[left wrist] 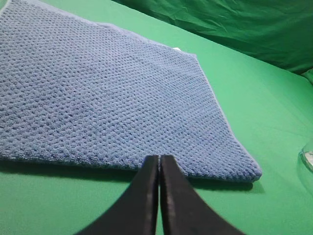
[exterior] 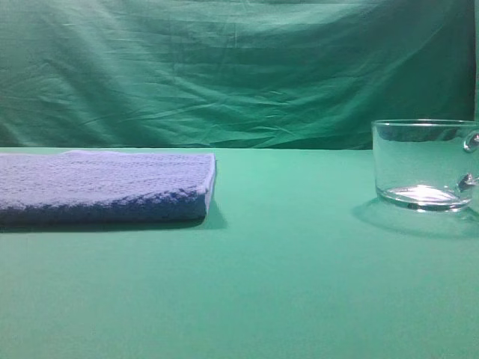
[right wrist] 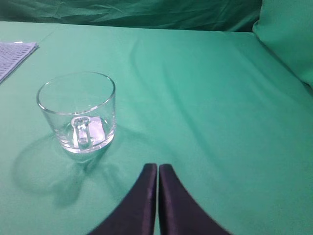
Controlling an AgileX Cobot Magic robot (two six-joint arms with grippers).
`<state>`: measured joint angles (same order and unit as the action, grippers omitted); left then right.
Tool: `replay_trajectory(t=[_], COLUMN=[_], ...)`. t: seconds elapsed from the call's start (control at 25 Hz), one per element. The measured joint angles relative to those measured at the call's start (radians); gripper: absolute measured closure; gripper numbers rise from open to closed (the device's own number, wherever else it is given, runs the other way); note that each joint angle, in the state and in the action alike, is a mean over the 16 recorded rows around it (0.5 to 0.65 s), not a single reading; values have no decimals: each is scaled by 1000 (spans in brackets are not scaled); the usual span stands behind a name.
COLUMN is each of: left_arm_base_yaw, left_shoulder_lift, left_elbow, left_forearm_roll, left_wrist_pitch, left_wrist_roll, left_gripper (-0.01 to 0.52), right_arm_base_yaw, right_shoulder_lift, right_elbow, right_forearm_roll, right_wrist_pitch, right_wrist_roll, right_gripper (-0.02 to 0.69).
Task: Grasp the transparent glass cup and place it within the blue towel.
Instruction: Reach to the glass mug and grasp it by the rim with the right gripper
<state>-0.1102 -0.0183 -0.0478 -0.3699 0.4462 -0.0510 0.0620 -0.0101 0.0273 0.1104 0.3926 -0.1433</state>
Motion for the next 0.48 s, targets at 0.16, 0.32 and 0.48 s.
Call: replay_trajectory(t=[0.16,0.32,0.48], left_arm_base_yaw=[0,0,0], left_shoulder_lift=[0,0,0], left_elbow=[0,0,0], left_forearm_roll=[0,0,0], left_wrist_pitch=[0,0,0], left_wrist_roll=[0,0,0], left_gripper=[514,514,514], right_arm_base_yaw=[0,0,0], right_shoulder_lift=[0,0,0], right_elbow=[0,0,0], right_forearm_roll=[0,0,0], right_wrist_pitch=[0,0,0], right_wrist_roll=[0,0,0], right_gripper=[665,665,665])
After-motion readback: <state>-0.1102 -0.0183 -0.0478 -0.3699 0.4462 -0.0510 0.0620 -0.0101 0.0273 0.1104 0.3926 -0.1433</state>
